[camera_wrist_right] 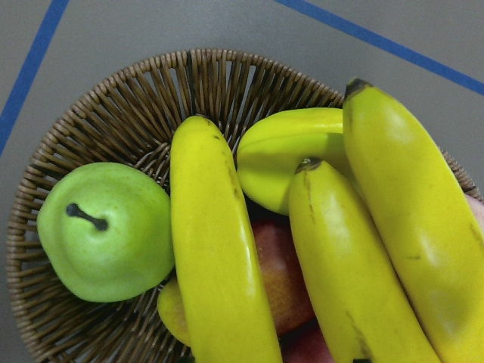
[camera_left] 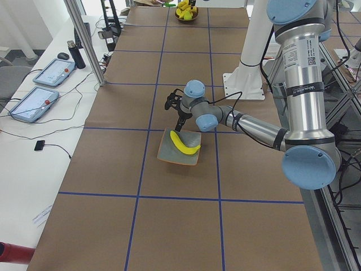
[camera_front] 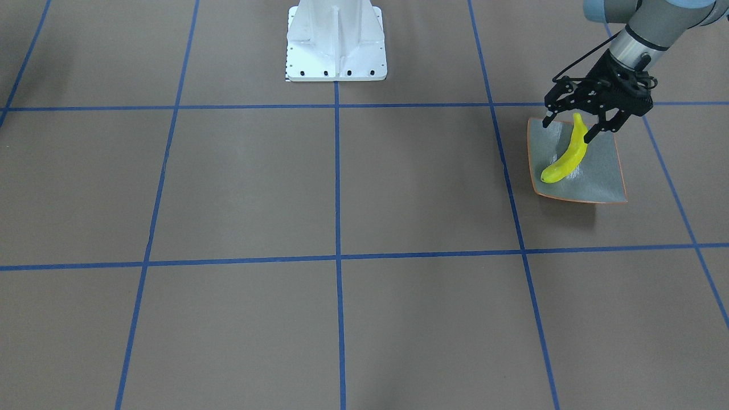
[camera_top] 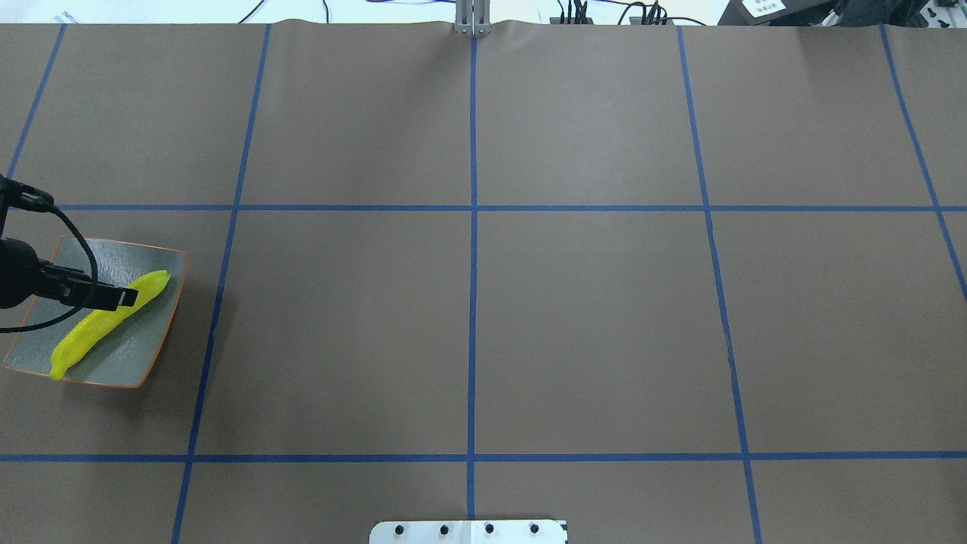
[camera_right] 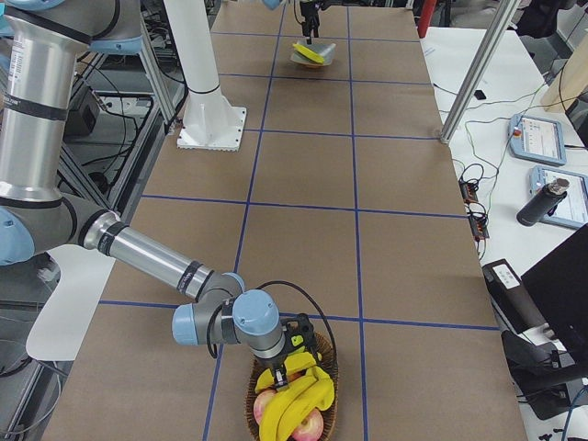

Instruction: Transfer all bananas from basket to plate

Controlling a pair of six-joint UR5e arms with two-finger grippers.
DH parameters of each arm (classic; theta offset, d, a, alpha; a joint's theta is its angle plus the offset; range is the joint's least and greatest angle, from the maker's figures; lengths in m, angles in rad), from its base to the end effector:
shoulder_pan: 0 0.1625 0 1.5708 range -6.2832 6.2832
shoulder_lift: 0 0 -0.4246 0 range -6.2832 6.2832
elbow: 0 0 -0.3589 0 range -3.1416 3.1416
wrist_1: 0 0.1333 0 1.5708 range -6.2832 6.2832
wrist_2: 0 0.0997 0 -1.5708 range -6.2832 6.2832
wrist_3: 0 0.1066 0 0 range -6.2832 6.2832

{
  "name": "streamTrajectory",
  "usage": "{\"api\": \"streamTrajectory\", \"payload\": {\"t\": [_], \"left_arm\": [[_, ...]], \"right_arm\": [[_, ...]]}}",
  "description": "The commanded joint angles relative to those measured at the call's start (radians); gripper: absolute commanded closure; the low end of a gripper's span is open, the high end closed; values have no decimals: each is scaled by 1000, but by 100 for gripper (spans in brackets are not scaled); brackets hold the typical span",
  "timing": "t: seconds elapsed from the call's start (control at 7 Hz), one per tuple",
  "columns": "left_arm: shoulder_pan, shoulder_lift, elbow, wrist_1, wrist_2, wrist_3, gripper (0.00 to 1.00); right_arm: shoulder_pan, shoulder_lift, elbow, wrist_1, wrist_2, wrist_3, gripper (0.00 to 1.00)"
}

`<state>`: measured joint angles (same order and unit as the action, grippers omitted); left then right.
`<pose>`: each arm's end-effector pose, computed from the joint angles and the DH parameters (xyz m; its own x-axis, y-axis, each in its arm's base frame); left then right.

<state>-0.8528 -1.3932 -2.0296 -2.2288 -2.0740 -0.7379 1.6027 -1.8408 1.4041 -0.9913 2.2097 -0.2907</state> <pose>0.2041 -0.3582 0.4555 0.5600 0.3442 -0.7536 -0.0158 0.9139 0.4056 0.0800 -0.3204 0.7940 0.7803 -0.3403 0.5247 0.2005 0.9308 0.3055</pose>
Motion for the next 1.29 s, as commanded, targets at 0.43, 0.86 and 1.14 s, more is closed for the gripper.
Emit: {"api": "streamTrajectory", "payload": {"t": [0.43,0.86,1.14], "left_arm": [[0,-3,2,0,2,0,0],[1,-4,2,0,2,-1,0],[0,-4,2,0,0,0,0]], "right_arm": [[-40,0,-11,0,-24,-28,35],[-47,0,-11,0,-42,-39,59],[-47,0,-7,0,-41,-54,100]]}}
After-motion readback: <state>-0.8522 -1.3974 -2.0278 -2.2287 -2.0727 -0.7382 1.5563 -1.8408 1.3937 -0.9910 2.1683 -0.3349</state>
